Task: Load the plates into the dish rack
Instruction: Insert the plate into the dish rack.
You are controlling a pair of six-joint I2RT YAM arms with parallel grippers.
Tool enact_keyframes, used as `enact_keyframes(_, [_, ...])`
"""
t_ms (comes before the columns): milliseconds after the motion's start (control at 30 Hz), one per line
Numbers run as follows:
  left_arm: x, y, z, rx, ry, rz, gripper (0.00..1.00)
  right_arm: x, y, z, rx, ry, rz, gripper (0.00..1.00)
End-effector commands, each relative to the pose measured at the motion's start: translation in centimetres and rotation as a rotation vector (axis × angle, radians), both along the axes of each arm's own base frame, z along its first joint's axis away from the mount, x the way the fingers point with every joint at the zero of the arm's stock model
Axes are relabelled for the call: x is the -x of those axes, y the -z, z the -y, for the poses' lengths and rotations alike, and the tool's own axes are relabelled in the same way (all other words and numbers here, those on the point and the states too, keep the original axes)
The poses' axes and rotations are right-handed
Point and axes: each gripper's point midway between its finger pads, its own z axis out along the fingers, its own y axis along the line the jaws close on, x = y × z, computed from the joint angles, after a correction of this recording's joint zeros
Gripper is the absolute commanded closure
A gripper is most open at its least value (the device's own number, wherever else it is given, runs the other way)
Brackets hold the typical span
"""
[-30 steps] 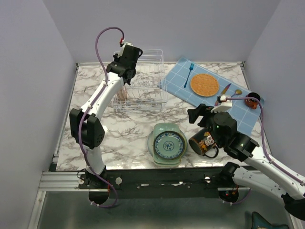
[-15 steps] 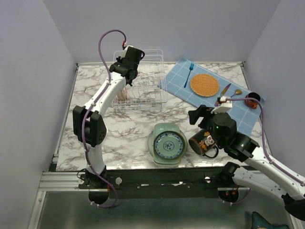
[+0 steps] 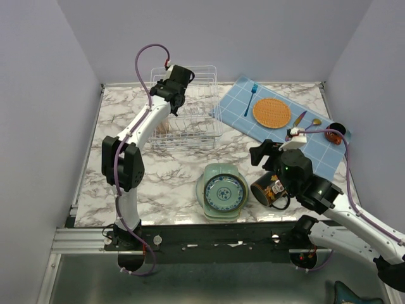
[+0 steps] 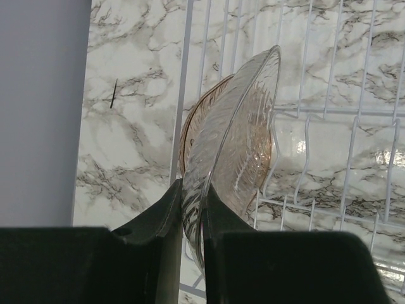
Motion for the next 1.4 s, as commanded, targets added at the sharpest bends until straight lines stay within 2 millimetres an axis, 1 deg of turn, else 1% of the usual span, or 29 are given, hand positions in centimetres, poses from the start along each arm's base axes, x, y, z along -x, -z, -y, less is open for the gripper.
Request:
enact_keyframes(0, [0.0, 0.4, 0.2, 0.013, -0.041, -0.001, 1.00, 0.2, 0.0, 0.1, 0.018, -0.005, -0.008, 0.13])
enact_keyframes(167, [0.4, 0.8, -0.3, 0.002, -0.082, -0.016, 1.00, 0.2, -0.1, -0.2, 0.024, -0.024, -0.009, 0.13])
enact_keyframes(233, [0.4, 0.6, -0.4, 0.003, -0.098, -0.007, 1.00, 0.2, -0.1, -0.1, 0.025, -0.023, -0.007, 0.13])
enact_keyframes(367, [0.6, 0.5, -0.6, 0.014, -0.127, 0.006, 1.00, 0.3, 0.1, -0.1, 0.023, -0.020, -0.010, 0.13])
enact_keyframes(533, [0.8, 0.9, -0.6, 0.032, -0.151, 0.015, 1.00, 0.5, 0.5, 0.2, 0.014, -0.010, -0.022, 0.13])
enact_keyframes(633, [0.7, 1.5, -0.3, 0.060, -0.156, 0.010, 1.00, 0.6, 0.6, 0.3, 0.012, -0.007, -0.025, 0.13])
enact_keyframes(767, [0.7, 2.9, 0.6, 0.105, -0.148, -0.027, 1.00, 0.6, 0.7, 0.5, 0.014, -0.001, -0.025, 0.13])
enact_keyframes(833, [0.7, 3.3, 0.9, 0.128, -0.158, -0.034, 1.00, 0.6, 0.7, 0.5, 0.015, 0.001, -0.026, 0.13])
enact_keyframes(933, [0.9, 3.9, 1.0, 0.133, -0.170, -0.057, 1.00, 0.7, 0.8, 0.7, 0.014, 0.005, -0.024, 0.14])
enact_keyframes(967, [1.1, 4.6, 1.0, 0.119, -0.175, -0.082, 1.00, 0.7, 0.9, 0.7, 0.013, 0.006, -0.026, 0.14])
enact_keyframes(1000, [1.0, 4.4, 0.9, 0.115, -0.184, -0.077, 1.00, 0.7, 0.9, 0.6, 0.010, 0.004, -0.026, 0.14])
enact_keyframes(1100, [1.2, 4.9, 0.7, 0.104, -0.198, -0.091, 1.00, 0.7, 1.0, 0.6, 0.010, 0.004, -0.029, 0.14])
enact_keyframes(1367, [1.3, 4.8, 0.5, 0.093, -0.194, -0.091, 1.00, 0.7, 1.1, 0.7, 0.011, 0.008, -0.030, 0.14])
